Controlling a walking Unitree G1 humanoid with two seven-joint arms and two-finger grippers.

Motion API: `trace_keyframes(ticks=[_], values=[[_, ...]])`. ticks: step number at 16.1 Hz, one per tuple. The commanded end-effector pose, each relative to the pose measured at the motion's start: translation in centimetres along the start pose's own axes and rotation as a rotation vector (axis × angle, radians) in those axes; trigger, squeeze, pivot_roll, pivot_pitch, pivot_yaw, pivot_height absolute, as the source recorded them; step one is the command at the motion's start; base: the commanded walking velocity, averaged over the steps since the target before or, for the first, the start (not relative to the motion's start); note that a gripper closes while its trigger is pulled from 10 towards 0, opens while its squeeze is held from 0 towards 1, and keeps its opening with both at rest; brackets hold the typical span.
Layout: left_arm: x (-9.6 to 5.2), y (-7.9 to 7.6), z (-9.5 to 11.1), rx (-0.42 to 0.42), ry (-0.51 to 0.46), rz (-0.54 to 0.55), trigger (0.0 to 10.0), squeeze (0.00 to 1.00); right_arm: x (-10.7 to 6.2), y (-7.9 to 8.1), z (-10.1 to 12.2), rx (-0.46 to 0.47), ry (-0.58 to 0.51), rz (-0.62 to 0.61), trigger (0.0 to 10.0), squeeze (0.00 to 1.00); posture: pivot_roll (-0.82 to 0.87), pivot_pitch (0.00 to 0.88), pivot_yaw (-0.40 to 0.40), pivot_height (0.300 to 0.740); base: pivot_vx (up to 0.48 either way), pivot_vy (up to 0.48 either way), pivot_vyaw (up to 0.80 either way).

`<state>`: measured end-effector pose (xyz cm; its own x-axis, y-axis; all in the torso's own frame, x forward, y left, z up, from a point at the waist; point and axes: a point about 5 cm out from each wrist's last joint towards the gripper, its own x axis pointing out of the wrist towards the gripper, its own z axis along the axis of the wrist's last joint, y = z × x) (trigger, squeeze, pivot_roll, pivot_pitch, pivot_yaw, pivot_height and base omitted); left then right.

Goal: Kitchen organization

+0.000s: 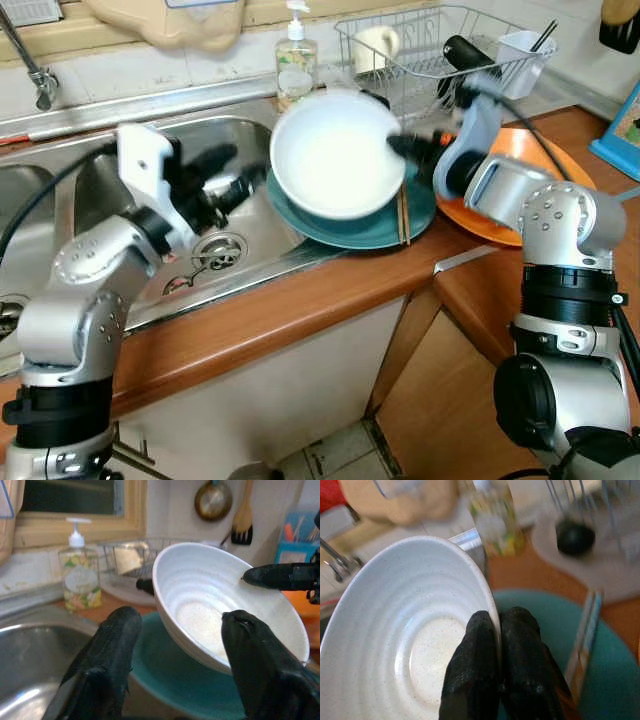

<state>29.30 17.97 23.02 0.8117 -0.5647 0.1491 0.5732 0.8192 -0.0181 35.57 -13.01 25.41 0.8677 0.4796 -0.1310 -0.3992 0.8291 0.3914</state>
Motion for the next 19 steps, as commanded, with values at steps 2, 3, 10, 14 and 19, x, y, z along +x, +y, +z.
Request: trace_keyframes(ticks=[2, 3, 10, 14, 19], values=[[0.3, 0.5, 0.3, -0.022, -0.018, 0.043, 10.0, 0.88, -0.4, 1.2, 1.2, -0.092, -0.106, 0.046, 0.0, 0.0, -0.09, 0.0, 0.052, 0.74, 0.0, 0.0, 0.0], [0.5, 0.7, 0.1, -0.039, -0.016, 0.061, 10.0, 0.0, -0.5, 1.6, 1.5, -0.132, -0.147, 0.055, 0.0, 0.0, -0.09, 0.0, 0.052, 0.74, 0.0, 0.0, 0.0], [1.1, 0.7, -0.6, -0.179, -0.03, 0.032, 10.0, 0.0, -1.0, 3.4, 2.0, -0.207, -0.253, 0.174, 0.0, 0.0, -0.1, 0.0, 0.058, 0.74, 0.0, 0.0, 0.0], [1.7, 0.8, -1.0, -0.236, -0.057, 0.003, 0.0, 0.0, -1.5, 4.2, 1.1, -0.192, -0.265, 0.228, 0.0, 0.0, -0.11, 0.0, 0.075, 0.74, 0.0, 0.0, 0.0], [1.7, 0.4, -1.4, -0.236, -0.048, -0.004, 0.0, 0.0, -1.8, 4.3, 0.3, -0.177, -0.278, 0.215, 0.0, 0.0, -0.12, 0.0, 0.078, 0.74, 0.0, 0.0, 0.0]])
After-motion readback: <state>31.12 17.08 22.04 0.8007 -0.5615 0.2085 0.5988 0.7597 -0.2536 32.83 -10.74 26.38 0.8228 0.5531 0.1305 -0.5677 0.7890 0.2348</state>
